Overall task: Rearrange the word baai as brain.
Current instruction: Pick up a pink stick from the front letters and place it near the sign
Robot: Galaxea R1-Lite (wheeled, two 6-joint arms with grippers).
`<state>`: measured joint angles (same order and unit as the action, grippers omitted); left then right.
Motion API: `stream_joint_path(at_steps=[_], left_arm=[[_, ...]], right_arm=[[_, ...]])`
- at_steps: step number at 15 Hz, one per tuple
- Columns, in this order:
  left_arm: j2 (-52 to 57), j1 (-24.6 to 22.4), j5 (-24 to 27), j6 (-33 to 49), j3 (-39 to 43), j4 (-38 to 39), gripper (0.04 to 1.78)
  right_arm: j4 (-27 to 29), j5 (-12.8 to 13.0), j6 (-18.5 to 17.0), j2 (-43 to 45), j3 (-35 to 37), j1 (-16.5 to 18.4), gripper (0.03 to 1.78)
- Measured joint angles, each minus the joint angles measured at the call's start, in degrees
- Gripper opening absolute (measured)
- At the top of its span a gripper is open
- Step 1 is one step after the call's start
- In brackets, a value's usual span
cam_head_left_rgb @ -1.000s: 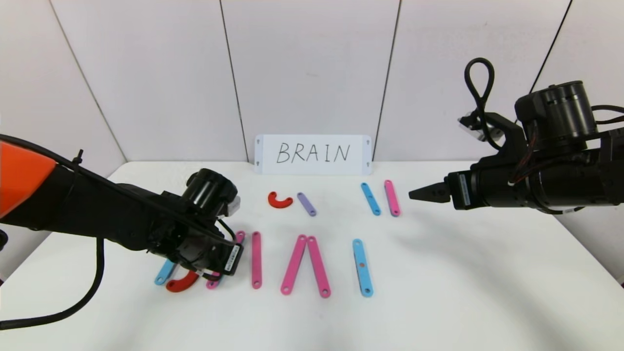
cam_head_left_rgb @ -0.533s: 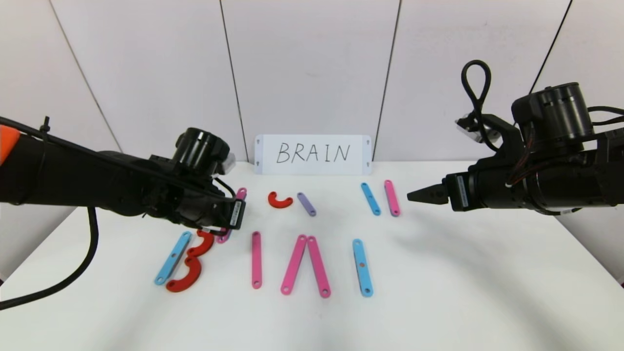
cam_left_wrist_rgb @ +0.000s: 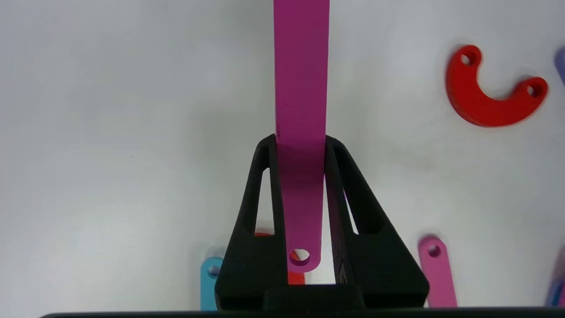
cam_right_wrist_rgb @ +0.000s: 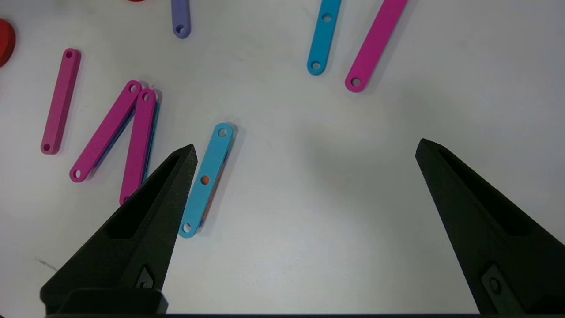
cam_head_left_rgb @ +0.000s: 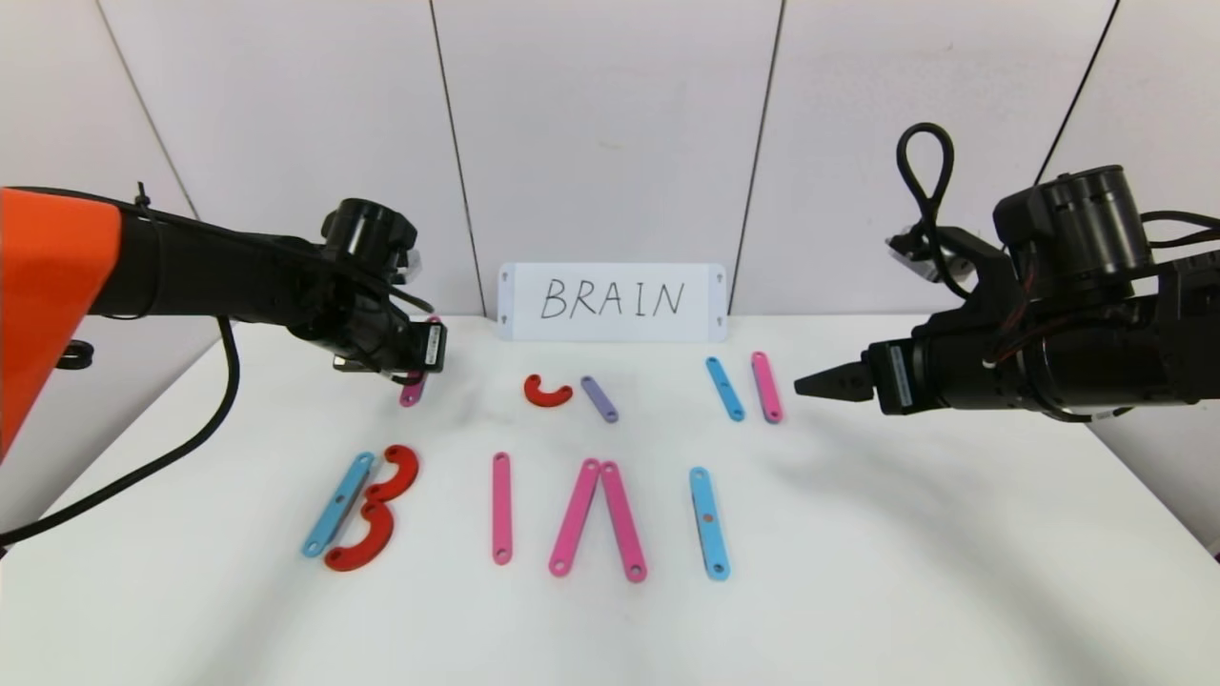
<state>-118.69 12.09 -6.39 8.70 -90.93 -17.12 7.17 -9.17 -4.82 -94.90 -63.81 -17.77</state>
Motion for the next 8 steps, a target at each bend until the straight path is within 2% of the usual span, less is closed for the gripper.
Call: stream_joint_path(at_steps=[3,8], left_arm=[[-4.8,-2.8,-0.2,0.6,-4.2,-1.3,0.30],[-9.6,-4.7,-0.4,1.1,-7.8,-1.3,0.30]], right_arm=[[0.0,0.0,0.0,-0.3,0.0,0.0,1.73],[0.0,0.0,0.0,-0.5,0.0,0.0,1.73]])
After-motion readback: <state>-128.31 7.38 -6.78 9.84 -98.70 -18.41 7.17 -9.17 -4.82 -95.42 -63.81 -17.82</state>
